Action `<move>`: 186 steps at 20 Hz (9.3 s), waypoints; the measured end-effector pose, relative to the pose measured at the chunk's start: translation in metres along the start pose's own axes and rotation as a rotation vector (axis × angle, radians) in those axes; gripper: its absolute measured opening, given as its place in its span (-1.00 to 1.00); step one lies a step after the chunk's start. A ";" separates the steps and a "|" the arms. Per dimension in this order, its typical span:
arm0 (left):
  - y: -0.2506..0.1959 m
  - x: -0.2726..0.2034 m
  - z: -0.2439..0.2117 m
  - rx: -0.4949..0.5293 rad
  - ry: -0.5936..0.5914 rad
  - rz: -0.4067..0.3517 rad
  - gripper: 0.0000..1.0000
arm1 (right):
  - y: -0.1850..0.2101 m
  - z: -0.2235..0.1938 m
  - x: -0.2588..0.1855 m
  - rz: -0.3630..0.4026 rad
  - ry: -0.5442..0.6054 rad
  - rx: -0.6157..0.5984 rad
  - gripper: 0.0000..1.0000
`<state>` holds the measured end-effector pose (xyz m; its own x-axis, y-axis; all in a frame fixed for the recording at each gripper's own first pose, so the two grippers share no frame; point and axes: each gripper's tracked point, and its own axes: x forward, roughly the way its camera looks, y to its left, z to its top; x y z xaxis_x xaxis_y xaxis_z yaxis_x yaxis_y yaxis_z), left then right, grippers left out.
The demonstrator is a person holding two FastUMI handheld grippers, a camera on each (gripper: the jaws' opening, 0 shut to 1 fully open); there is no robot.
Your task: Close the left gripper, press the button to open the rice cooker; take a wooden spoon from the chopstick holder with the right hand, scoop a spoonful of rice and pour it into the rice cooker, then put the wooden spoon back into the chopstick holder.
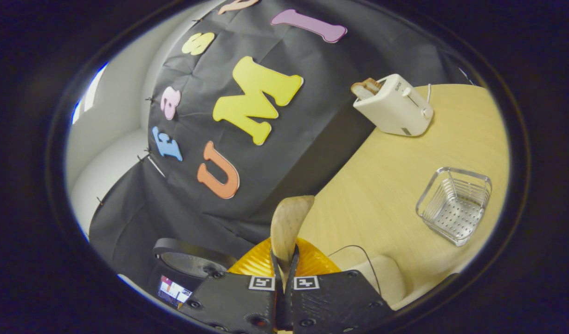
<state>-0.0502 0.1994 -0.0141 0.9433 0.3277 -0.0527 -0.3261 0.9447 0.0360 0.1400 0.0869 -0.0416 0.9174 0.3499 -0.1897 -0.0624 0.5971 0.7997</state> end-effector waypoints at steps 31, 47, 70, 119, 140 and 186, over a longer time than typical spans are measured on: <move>0.095 -0.016 0.000 -0.048 -0.028 0.150 0.96 | 0.230 -0.156 0.079 0.252 -0.005 -0.475 -1.00; 0.097 -0.017 0.001 -0.068 -0.025 0.146 0.96 | 0.282 -0.192 0.063 0.367 -0.251 -1.281 -1.00; 0.028 -0.007 0.010 -0.078 -0.025 0.030 0.96 | 0.255 -0.068 0.004 0.341 -0.241 -0.883 -1.00; -0.072 -0.017 0.029 -0.085 -0.074 -0.164 0.97 | -0.156 0.129 -0.048 -0.347 -0.254 -0.662 -0.76; -0.084 0.023 0.134 -0.062 -0.144 -0.136 0.95 | -0.112 0.218 -0.169 -0.267 -0.513 -0.730 0.75; -0.021 0.110 0.087 -0.013 0.450 -0.105 0.99 | -0.021 0.090 -0.252 0.044 -0.450 -0.901 0.90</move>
<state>0.0659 0.2137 0.0662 0.8516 0.2027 -0.4833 -0.2340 0.9722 -0.0046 -0.0546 -0.0787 0.0411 0.9587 0.1908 0.2111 -0.2028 0.9785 0.0366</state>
